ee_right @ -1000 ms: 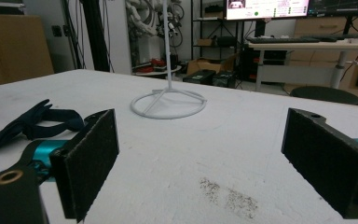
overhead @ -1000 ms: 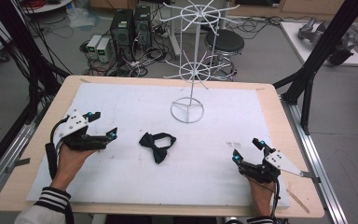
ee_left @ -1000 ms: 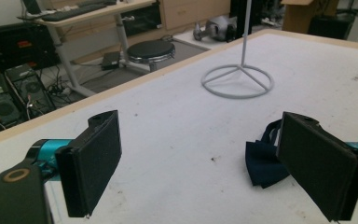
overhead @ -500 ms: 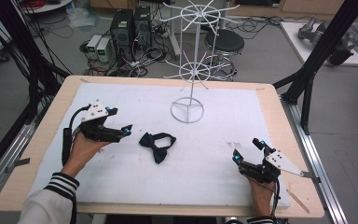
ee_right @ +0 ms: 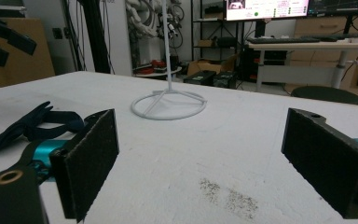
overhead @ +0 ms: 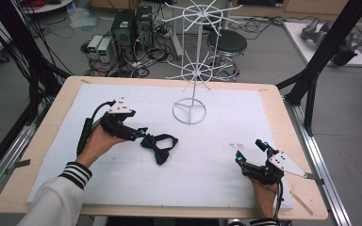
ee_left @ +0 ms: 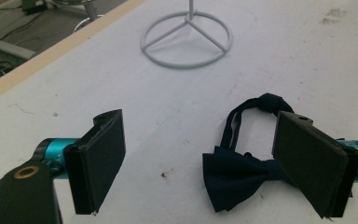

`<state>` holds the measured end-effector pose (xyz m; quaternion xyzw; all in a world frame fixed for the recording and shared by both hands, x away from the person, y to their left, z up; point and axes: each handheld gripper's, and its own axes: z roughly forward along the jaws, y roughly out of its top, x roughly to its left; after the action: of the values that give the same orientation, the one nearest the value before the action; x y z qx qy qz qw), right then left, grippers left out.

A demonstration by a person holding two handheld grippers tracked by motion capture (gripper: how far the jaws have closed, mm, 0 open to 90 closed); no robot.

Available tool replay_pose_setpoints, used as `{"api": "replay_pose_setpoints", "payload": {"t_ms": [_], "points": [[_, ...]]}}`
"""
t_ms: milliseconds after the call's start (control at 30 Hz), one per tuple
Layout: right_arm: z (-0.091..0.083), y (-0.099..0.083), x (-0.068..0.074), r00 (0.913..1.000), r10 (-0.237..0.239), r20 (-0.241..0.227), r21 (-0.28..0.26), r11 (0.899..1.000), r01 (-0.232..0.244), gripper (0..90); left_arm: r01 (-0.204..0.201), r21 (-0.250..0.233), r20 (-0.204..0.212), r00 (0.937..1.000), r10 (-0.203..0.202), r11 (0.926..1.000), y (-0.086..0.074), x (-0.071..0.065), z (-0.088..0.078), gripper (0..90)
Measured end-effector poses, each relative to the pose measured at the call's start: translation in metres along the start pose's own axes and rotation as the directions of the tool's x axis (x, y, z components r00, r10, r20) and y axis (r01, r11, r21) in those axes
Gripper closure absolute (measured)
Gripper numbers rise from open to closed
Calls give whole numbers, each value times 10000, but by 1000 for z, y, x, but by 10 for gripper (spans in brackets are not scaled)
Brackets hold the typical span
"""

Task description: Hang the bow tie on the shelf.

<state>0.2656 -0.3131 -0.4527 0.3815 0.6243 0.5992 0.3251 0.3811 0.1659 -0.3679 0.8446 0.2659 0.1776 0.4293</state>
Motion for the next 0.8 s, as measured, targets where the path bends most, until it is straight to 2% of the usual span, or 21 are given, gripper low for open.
{"api": "replay_pose_setpoints", "payload": {"t_ms": [233,433,533,567,667,733,767,800], "points": [[0,0,0,10000,50,-3,-22,10000,-50,101,-184,545,173,9997,175,9983,6,-2,15,198],[0,0,0,9999,109,4,-19,9999,-109,101,-438,1056,382,9985,400,9934,11,-5,28,233],[0,0,-1,10000,84,-9,-39,10000,-84,101,-564,1382,475,9976,503,9888,12,-7,36,240],[-1,0,-1,9999,145,-3,-32,9999,-145,100,-603,1624,504,9973,528,9849,12,-8,42,241],[-1,0,-1,9999,150,-15,-45,9999,-150,101,-590,1795,592,9970,491,9820,11,-8,46,255],[-1,0,-1,9999,168,1,-51,9998,-168,101,-615,2144,709,9964,472,9748,11,-8,53,260],[-1,0,-1,9999,143,-12,-45,9999,-144,101,-615,2144,709,9964,472,9748,11,-8,53,270],[-1,0,-1,9999,158,2,-45,9999,-158,101,-682,2283,739,9959,525,9712,12,-7,55,275]]}}
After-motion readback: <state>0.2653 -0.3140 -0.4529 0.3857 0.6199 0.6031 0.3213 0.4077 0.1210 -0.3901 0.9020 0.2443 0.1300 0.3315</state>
